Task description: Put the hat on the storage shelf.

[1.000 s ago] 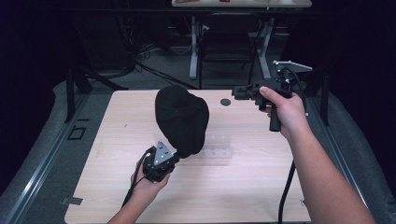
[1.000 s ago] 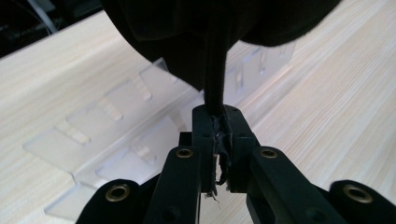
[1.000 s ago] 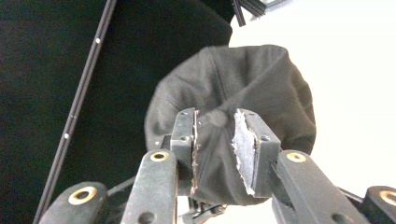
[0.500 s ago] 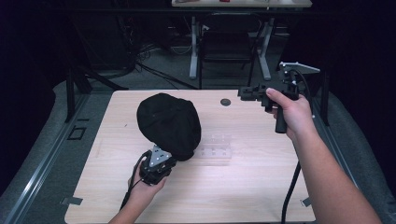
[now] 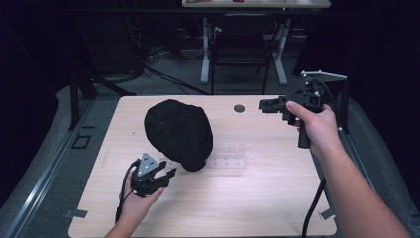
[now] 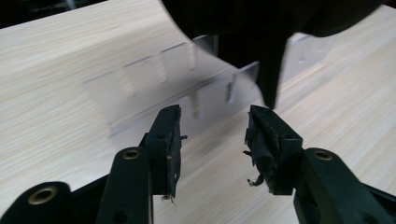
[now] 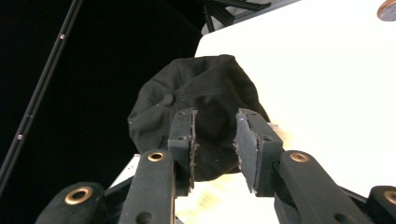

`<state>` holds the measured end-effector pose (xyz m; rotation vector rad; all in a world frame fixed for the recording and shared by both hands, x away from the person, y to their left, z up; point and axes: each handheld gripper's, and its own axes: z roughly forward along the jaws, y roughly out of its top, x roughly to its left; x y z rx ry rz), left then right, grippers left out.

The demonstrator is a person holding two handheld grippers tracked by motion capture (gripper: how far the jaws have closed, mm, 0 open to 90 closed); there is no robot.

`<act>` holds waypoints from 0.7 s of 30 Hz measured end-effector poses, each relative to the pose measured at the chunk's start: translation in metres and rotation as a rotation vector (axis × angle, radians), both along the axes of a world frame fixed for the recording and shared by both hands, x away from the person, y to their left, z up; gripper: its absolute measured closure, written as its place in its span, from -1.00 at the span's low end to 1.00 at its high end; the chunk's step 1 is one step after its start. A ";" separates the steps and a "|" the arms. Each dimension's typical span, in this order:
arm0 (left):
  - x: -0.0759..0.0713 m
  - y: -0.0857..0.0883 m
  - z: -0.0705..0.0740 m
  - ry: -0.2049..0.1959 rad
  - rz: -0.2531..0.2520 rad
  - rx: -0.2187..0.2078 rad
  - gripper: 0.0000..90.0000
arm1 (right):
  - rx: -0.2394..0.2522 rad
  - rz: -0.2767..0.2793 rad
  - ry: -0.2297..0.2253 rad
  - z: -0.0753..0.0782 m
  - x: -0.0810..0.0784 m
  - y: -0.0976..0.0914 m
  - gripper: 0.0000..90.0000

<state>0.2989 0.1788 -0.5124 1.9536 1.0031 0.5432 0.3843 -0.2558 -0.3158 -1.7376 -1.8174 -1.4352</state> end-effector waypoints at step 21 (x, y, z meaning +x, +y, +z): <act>-0.007 0.041 -0.017 0.048 0.089 -0.058 0.08 | -0.161 -0.076 -0.069 -0.041 -0.042 -0.021 0.42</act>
